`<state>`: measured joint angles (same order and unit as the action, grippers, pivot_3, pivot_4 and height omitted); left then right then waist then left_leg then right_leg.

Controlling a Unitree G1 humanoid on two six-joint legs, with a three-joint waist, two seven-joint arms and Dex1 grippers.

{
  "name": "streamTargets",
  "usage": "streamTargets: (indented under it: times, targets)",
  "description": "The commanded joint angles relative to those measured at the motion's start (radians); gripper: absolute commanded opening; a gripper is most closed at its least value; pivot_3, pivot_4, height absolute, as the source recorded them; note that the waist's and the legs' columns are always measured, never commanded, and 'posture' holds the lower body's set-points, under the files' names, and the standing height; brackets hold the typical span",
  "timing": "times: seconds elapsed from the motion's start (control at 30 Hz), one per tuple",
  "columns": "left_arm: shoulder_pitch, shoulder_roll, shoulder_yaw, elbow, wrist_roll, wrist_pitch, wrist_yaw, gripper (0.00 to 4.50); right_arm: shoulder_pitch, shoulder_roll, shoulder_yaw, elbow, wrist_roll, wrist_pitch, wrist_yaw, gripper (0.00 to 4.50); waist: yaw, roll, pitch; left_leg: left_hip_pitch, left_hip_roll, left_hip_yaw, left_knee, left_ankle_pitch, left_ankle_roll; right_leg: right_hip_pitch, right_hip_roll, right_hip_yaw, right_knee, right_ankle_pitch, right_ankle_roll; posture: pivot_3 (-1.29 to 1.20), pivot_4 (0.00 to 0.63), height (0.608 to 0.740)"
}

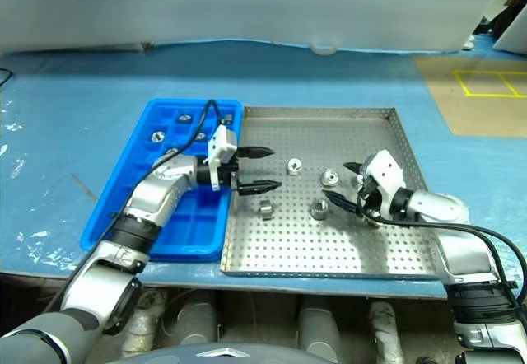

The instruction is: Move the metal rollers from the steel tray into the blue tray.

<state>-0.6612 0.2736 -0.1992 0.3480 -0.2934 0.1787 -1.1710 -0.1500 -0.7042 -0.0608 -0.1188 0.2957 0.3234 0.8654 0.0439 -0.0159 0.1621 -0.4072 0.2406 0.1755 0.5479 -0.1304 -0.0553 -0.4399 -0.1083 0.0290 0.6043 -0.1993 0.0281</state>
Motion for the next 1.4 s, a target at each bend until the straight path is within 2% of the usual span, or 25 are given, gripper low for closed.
streamTargets:
  times: [0.03,0.37,0.63,0.73,0.9,0.93,0.97,1.03,1.2,1.4]
  targets:
    - [-0.041,0.028,-0.052,0.007,0.036,0.004,-0.075,4.5,0.0,-0.011,-0.024,-0.051,0.005,0.013,-0.015,4.45,-0.002,0.0,0.0,0.0,0.0,0.0,0.0,0.0,0.0,0.0,0.0,0.0,0.0,0.0,0.0,-0.19,0.15,0.74]
    - [-0.155,0.111,-0.237,0.043,0.154,0.12,-0.288,4.5,0.008,-0.013,-0.012,-0.084,-0.009,0.042,-0.038,4.45,-0.001,0.001,0.0,0.001,0.0,0.0,0.0,0.0,0.0,0.0,0.0,0.0,0.0,0.0,0.0,-0.21,0.15,0.74]
    - [-0.241,0.08,-0.369,0.166,0.312,0.006,-0.331,4.5,0.011,0.001,0.004,-0.123,-0.016,0.068,-0.06,4.45,-0.002,0.001,-0.001,0.002,0.0,0.0,0.0,0.0,0.0,0.002,0.0,0.0,0.0,0.0,0.0,-0.22,0.15,0.74]
    - [-0.26,0.062,-0.393,0.221,0.357,-0.078,-0.327,3.92,0.013,0.005,0.005,-0.133,-0.019,0.072,-0.07,4.5,-0.005,0.003,-0.002,0.003,0.0,0.0,0.0,0.0,0.0,0.002,0.0,0.0,0.0,0.0,0.0,-0.23,0.15,0.74]
    - [-0.27,0.041,-0.416,0.288,0.413,-0.212,-0.326,2.23,0.013,0.011,0.005,-0.141,-0.018,0.075,-0.081,4.5,-0.007,0.004,-0.002,0.004,0.0,0.0,0.0,0.0,0.0,0.003,0.0,0.001,0.0,0.0,0.0,-0.23,0.15,0.74]
    - [-0.267,0.046,-0.42,0.292,0.421,-0.233,-0.332,1.97,0.011,0.014,0.006,-0.143,-0.015,0.075,-0.082,4.5,-0.007,0.004,-0.003,0.004,0.0,0.0,0.0,0.0,0.0,0.003,0.0,0.001,0.0,0.0,0.0,-0.23,0.15,0.74]
    - [-0.265,0.048,-0.418,0.298,0.429,-0.261,-0.321,1.89,0.008,0.017,0.007,-0.144,-0.013,0.075,-0.085,4.5,-0.007,0.004,-0.003,0.004,0.0,0.0,0.0,0.0,0.0,0.003,0.0,0.001,0.001,0.0,0.0,-0.23,0.15,0.74]
    - [-0.26,0.042,-0.4,0.308,0.434,-0.305,-0.284,1.89,0.003,0.021,0.007,-0.144,-0.01,0.075,-0.086,4.5,-0.006,0.005,-0.003,0.004,0.0,0.0,0.0,0.0,0.0,0.003,0.0,0.001,0.001,0.0,0.0,-0.23,0.15,0.74]
    - [-0.189,-0.028,-0.191,0.19,0.232,-0.177,-0.174,1.89,-0.015,0.026,0.012,-0.127,-0.013,0.068,-0.081,4.5,-0.003,0.005,-0.003,0.004,0.0,0.0,0.001,0.0,0.0,0.003,0.0,0.001,0.001,0.0,0.0,-0.21,0.15,0.74]
    - [-0.072,-0.09,0.055,-0.004,0.129,-0.054,0.178,1.89,-0.098,0.073,0.034,-0.06,-0.011,0.028,-0.071,4.5,-0.003,0.005,-0.003,0.001,0.0,0.0,0.001,0.0,0.0,0.001,0.0,0.0,0.001,0.0,0.0,-0.11,0.15,0.74]
